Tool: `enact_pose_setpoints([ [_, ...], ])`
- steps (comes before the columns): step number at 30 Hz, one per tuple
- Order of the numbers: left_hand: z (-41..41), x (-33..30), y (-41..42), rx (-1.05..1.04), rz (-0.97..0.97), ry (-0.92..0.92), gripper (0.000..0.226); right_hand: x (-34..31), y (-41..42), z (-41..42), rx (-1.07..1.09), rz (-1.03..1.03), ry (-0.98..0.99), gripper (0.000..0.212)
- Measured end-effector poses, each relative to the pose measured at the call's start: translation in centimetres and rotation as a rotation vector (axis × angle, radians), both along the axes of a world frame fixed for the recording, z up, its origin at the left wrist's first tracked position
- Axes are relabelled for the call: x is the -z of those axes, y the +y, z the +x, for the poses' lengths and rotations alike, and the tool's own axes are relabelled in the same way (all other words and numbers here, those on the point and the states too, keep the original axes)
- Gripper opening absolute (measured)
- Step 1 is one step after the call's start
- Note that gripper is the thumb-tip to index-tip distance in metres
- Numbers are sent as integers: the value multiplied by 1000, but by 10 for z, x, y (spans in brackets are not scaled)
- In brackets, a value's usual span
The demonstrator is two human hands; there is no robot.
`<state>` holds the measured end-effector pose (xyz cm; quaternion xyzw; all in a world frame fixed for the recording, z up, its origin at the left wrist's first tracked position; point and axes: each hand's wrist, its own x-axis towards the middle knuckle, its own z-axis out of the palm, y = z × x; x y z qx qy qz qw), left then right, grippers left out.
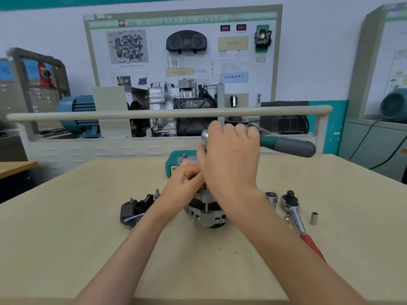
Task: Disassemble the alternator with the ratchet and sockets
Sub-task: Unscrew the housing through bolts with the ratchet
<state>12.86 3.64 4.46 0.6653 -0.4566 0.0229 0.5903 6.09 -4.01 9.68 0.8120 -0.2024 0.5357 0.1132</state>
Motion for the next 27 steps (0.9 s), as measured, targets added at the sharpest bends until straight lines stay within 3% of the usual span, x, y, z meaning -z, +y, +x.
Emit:
enact_pose_setpoints([
  [3,-4,3,-3,-40,-9,52,57,-5,11,-2,100,13,114,16],
  [6,-7,-2,-4,-20,-18,27,36,-23,2,10,-53,-36,166,33],
  [8,-5,-4,-2,-7,63,7,32,-32,-15,17,-431,128,239,50],
  [10,-4,-6,1,10,105,2,32,-29,-23,21,-1023,519,236,54],
  [11,-5,-7,2,22,110,-4,31,-27,-25,21,-1219,678,208,51],
  [13,-5,-8,2,29,86,-9,30,-24,-20,18,-1308,810,118,41],
  [15,-5,-4,0,20,58,-55,33,-14,-18,11,-1076,646,16,25],
  [17,-6,-3,-5,-5,41,-74,24,3,-12,-3,-467,267,-31,21],
  [19,-8,-4,-10,-54,-12,-88,15,18,8,-11,29,19,-30,33],
  [21,-11,-6,-11,-28,-36,-54,14,16,23,-8,65,39,-63,38],
  [23,-12,-6,-6,13,-23,-10,11,0,16,8,-168,187,-92,36],
  [24,-10,-7,-3,31,-6,-13,14,-9,7,15,-386,312,-86,39],
  [27,-2,-6,2,56,74,-37,32,-24,-16,27,-1307,982,-20,58],
])
